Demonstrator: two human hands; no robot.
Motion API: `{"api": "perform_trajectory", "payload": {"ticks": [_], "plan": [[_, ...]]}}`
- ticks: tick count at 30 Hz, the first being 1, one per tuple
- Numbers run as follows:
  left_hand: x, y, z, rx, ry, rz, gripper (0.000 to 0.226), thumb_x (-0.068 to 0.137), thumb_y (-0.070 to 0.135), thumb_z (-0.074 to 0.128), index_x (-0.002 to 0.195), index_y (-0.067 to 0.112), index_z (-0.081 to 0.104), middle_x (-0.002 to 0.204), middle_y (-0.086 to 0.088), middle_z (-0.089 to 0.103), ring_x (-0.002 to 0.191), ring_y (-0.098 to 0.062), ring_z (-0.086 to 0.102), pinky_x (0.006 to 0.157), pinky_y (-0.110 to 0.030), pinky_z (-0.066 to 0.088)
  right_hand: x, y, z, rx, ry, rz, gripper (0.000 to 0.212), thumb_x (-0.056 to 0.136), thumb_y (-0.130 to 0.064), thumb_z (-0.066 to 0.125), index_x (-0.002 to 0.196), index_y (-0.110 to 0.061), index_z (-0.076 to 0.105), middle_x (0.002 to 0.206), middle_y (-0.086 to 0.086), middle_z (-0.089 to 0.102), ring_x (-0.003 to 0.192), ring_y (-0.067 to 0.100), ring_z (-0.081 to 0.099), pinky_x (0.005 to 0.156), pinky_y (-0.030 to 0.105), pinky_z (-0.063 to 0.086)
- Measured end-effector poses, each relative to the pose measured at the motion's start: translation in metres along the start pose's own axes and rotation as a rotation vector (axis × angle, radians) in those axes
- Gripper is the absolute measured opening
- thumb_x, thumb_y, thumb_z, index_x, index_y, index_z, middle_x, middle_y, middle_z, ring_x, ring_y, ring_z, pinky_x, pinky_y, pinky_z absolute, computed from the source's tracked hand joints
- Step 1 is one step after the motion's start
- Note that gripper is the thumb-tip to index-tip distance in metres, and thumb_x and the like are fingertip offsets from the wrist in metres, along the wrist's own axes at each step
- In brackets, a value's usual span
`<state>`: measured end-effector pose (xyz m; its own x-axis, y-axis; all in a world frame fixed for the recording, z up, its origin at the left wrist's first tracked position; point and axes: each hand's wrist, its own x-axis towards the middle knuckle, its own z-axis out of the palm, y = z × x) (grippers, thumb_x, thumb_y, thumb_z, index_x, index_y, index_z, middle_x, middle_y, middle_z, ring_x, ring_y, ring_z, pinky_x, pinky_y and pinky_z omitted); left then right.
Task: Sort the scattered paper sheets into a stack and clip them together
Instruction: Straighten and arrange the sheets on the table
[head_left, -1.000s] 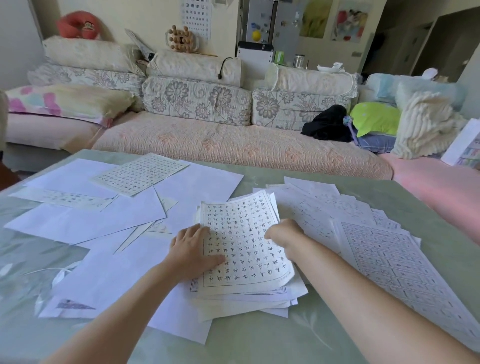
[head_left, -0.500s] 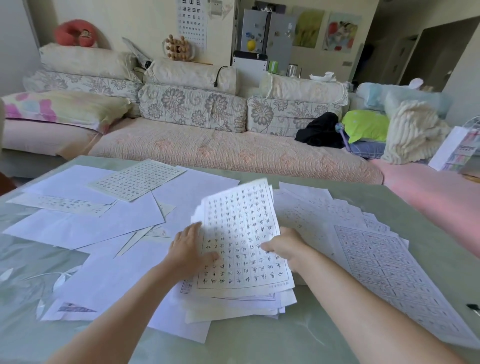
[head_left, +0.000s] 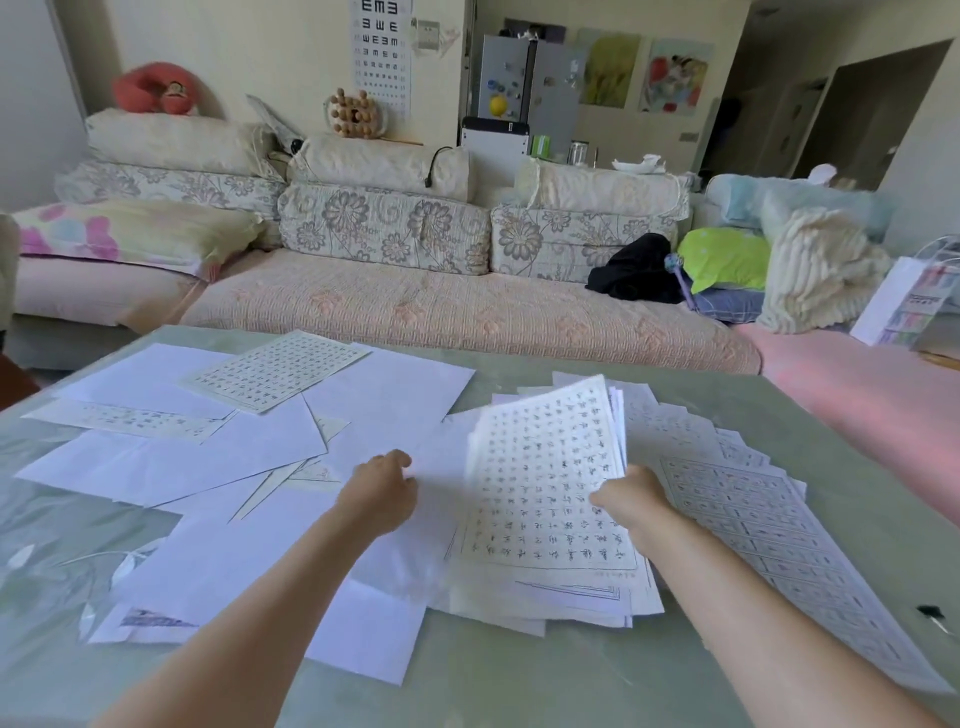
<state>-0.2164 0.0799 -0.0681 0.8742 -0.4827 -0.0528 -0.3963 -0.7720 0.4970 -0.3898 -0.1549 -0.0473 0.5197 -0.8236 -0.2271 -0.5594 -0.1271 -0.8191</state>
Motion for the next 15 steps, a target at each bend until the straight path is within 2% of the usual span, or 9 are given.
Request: {"api": "perform_trajectory", "payload": {"ticks": [1, 3, 4, 6, 8, 10, 11, 13, 15], "plan": [[0.001, 0.001, 0.004, 0.052, -0.01, -0.036, 0.043, 0.096, 0.028, 0.044, 0.138, 0.016, 0.044, 0.138, -0.008, 0.049, 0.129, -0.028, 0.04, 0.099, -0.038, 0.042, 0.004, 0.005, -0.001, -0.015, 0.016, 0.017, 0.036, 0.087, 0.005, 0.058, 0.123, 0.001, 0.054, 0.103, 0.011, 0.063, 0.078, 0.02, 0.057, 0.064, 0.027, 0.044], [0.002, 0.009, 0.011, 0.141, -0.037, -0.07, 0.047, 0.094, 0.031, 0.049, 0.136, 0.013, 0.041, 0.137, -0.01, 0.044, 0.13, -0.03, 0.034, 0.097, -0.04, 0.041, 0.01, 0.012, 0.001, -0.037, 0.013, 0.056, 0.052, 0.088, 0.005, 0.057, 0.138, 0.003, 0.043, 0.13, 0.019, 0.055, 0.102, 0.03, 0.059, 0.08, 0.034, 0.048], [0.002, 0.015, 0.014, 0.17, -0.049, -0.088, 0.048, 0.092, 0.031, 0.051, 0.134, 0.011, 0.04, 0.135, -0.011, 0.043, 0.129, -0.031, 0.033, 0.094, -0.041, 0.041, 0.01, 0.013, 0.003, -0.053, 0.01, 0.069, 0.057, 0.089, 0.004, 0.056, 0.142, 0.003, 0.038, 0.137, 0.02, 0.05, 0.11, 0.032, 0.057, 0.085, 0.036, 0.047], [0.004, 0.027, 0.016, 0.182, -0.053, -0.135, 0.048, 0.089, 0.031, 0.056, 0.128, 0.008, 0.041, 0.131, -0.013, 0.044, 0.125, -0.032, 0.035, 0.087, -0.039, 0.041, 0.012, 0.016, 0.008, -0.088, 0.005, 0.061, 0.056, 0.09, 0.003, 0.054, 0.143, 0.002, 0.036, 0.135, 0.019, 0.05, 0.099, 0.027, 0.055, 0.085, 0.038, 0.048], [0.008, 0.038, 0.013, 0.136, -0.078, -0.198, 0.048, 0.085, 0.03, 0.062, 0.122, 0.004, 0.044, 0.124, -0.014, 0.048, 0.114, -0.031, 0.047, 0.08, -0.034, 0.045, 0.014, 0.017, 0.013, -0.115, 0.0, 0.039, 0.055, 0.092, 0.002, 0.053, 0.144, 0.0, 0.035, 0.137, 0.017, 0.049, 0.092, 0.023, 0.052, 0.08, 0.036, 0.051], [0.013, 0.042, 0.01, -0.028, -0.136, -0.269, 0.042, 0.082, 0.03, 0.07, 0.108, 0.003, 0.051, 0.114, -0.015, 0.057, 0.087, -0.028, 0.059, 0.061, -0.029, 0.048, 0.017, 0.018, 0.018, -0.142, -0.015, 0.011, 0.058, 0.092, 0.0, 0.052, 0.146, -0.004, 0.034, 0.143, 0.014, 0.048, 0.098, 0.024, 0.052, 0.061, 0.028, 0.043], [0.015, 0.042, 0.009, -0.144, -0.17, -0.291, 0.038, 0.081, 0.029, 0.073, 0.099, 0.003, 0.053, 0.108, -0.015, 0.06, 0.08, -0.028, 0.061, 0.058, -0.029, 0.049, 0.019, 0.018, 0.019, -0.15, -0.022, 0.0, 0.057, 0.091, -0.001, 0.052, 0.145, -0.006, 0.036, 0.142, 0.012, 0.049, 0.096, 0.023, 0.052, 0.056, 0.025, 0.037], [0.021, 0.037, 0.01, -0.38, -0.203, -0.32, 0.036, 0.078, 0.026, 0.079, 0.094, 0.001, 0.057, 0.103, -0.016, 0.067, 0.086, -0.032, 0.068, 0.071, -0.037, 0.058, 0.021, 0.017, 0.021, -0.137, -0.037, -0.005, 0.055, 0.088, -0.001, 0.053, 0.141, -0.006, 0.041, 0.135, 0.012, 0.055, 0.091, 0.021, 0.055, 0.053, 0.023, 0.036], [0.022, 0.033, 0.009, -0.552, -0.249, -0.329, 0.037, 0.078, 0.022, 0.08, 0.103, 0.001, 0.063, 0.102, -0.015, 0.071, 0.091, -0.031, 0.07, 0.08, -0.041, 0.059, 0.022, 0.016, 0.02, -0.111, -0.069, -0.002, 0.053, 0.085, 0.0, 0.054, 0.137, -0.006, 0.045, 0.127, 0.012, 0.059, 0.084, 0.018, 0.057, 0.054, 0.023, 0.039]]}}
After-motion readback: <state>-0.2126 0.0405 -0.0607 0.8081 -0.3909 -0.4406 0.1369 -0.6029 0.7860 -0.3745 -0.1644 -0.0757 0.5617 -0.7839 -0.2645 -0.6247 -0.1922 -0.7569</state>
